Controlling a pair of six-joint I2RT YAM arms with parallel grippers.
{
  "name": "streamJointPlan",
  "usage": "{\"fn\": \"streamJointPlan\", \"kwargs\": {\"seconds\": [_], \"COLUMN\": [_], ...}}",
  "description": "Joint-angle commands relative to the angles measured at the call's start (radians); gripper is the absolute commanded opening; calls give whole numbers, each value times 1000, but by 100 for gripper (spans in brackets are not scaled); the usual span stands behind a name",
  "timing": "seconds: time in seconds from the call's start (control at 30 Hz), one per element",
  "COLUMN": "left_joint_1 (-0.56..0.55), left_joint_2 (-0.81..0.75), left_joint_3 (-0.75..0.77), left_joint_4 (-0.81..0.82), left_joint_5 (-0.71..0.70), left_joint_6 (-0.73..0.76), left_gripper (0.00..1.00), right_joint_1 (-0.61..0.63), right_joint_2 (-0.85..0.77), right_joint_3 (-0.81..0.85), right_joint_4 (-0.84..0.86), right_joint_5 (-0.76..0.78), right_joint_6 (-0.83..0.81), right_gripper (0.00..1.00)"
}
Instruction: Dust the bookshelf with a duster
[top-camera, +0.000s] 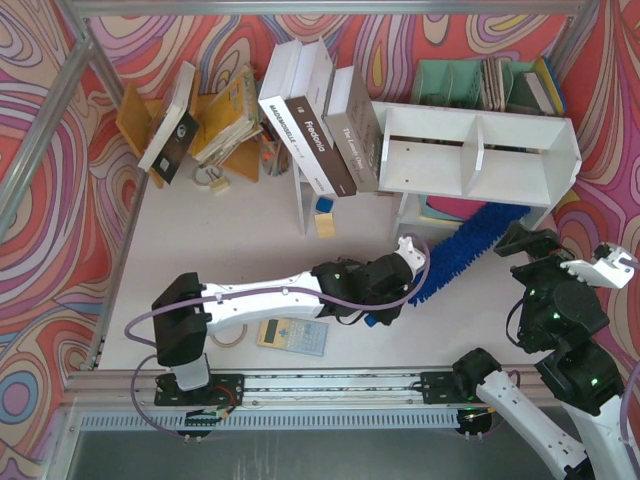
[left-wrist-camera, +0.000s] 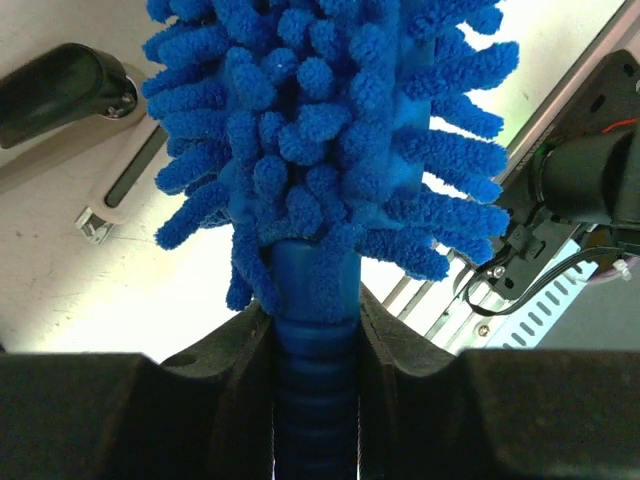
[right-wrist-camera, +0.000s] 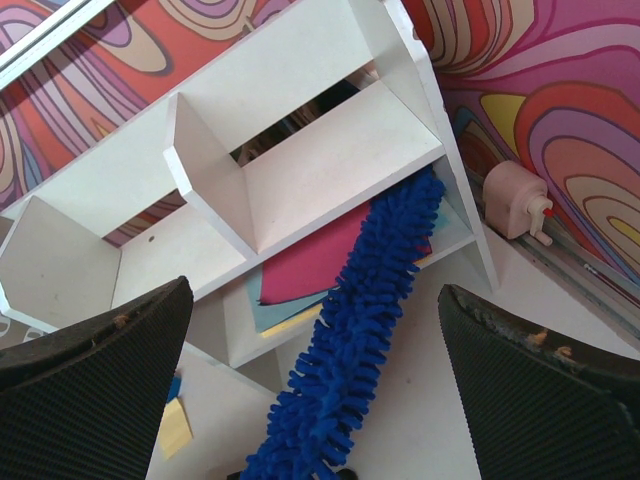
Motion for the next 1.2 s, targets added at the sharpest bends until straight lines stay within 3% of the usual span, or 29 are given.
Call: {"fn": "streamJointPlan", "kwargs": {"seconds": [0.0,0.23,0.6,1.0,1.17], "left_joint_1": [0,1,52,55,55], "left_joint_2": [-93,-176,-201,-326,-377], "left_joint_3": [28,-12,-208,-227,-298], "left_joint_4": [9,5,59,104,159], "left_joint_5": [-49,-132,-166,-168,-246], "left_joint_6": [9,-1,-101,-106,-149], "left_gripper": [0,0,0,0,0], "right_joint_1": [2,3,3,3,3], "right_joint_2": [-17,-16,-11,4,11], "right_joint_3": [1,3,11,11,8], "right_joint_4": [-24,-20,-14,6,11], "right_joint_5": [11,11,8,6,3], "right_joint_6": [21,20,10,1,0], "right_gripper": [99,99,99,99,99]}}
